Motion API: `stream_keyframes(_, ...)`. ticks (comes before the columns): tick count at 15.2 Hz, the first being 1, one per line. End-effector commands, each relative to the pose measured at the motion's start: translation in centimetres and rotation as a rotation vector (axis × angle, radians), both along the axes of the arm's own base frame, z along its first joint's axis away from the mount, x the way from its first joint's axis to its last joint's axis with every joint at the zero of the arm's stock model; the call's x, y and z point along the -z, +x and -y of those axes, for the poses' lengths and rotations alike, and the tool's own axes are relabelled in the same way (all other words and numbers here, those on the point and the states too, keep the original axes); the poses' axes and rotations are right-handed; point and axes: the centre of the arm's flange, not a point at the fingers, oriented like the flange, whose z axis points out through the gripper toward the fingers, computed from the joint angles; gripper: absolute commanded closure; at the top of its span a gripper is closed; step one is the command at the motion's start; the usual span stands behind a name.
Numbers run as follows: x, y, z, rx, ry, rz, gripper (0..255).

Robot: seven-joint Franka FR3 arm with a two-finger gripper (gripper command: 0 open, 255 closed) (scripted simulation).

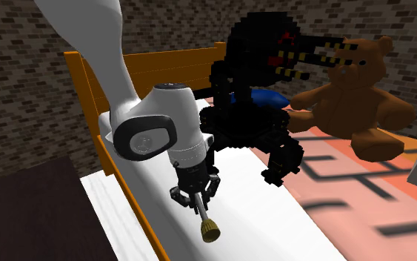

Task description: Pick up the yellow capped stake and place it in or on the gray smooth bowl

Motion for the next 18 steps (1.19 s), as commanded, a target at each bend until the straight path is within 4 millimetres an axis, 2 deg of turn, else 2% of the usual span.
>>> stream_keyframes(1, -1.1, 0.0, 0.0, 0.0, 0.0, 0.0, 255)
stream_keyframes(18, -10.0, 0.0, 0.0, 0.0, 0.0, 0.0, 255)
